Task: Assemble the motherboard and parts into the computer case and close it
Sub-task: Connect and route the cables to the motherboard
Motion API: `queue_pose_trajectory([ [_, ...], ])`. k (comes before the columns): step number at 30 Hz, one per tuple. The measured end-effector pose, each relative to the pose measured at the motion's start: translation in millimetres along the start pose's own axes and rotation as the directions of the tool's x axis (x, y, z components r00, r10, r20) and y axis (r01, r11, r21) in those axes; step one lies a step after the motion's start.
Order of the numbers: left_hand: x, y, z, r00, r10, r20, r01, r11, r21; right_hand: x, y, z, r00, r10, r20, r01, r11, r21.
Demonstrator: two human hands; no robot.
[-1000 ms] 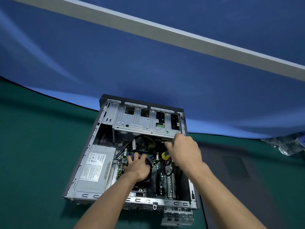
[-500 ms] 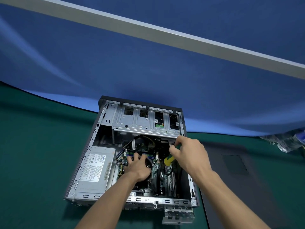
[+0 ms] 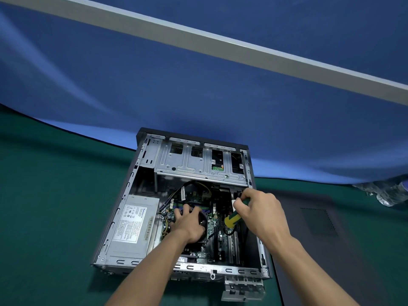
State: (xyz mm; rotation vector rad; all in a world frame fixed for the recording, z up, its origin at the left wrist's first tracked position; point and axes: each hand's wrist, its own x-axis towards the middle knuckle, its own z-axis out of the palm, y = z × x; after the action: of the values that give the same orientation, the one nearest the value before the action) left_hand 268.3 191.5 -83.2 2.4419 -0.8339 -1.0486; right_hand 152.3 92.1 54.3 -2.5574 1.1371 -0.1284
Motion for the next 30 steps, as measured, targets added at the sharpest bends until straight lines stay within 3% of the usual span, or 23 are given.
queue_pose_trajectory([
  [16, 2, -1, 2, 1.000, 0.001, -0.003, -0.001, 1.000, -0.007, 0, -11, 0, 1.000, -0.004, 0.019, 0.005, 0.999, -0.032],
  [19, 2, -1, 2, 1.000, 0.000, -0.004, -0.001, 1.000, -0.008, 0, -16, -7, 0.989, -0.051, 0.140, 0.057, 0.997, -0.042],
  [23, 2, -1, 2, 1.000, -0.001, -0.007, 0.001, 1.000, -0.002, 4, -28, -21, 0.917, -0.093, 0.388, 0.079, 0.995, 0.054],
  [25, 2, -1, 2, 1.000, -0.001, -0.006, 0.001, 1.000, -0.001, 0, -36, -20, 0.930, -0.090, 0.356, 0.120, 0.991, -0.064],
  [27, 2, -1, 2, 1.000, -0.002, -0.006, 0.002, 1.000, -0.002, -2, -41, -19, 0.966, -0.042, 0.256, 0.120, 0.947, -0.297],
  [30, 1, 0, 1, 1.000, 0.001, -0.008, -0.001, 1.000, -0.001, -2, -48, -22, 0.937, 0.033, 0.347, 0.077, 0.951, -0.299],
])
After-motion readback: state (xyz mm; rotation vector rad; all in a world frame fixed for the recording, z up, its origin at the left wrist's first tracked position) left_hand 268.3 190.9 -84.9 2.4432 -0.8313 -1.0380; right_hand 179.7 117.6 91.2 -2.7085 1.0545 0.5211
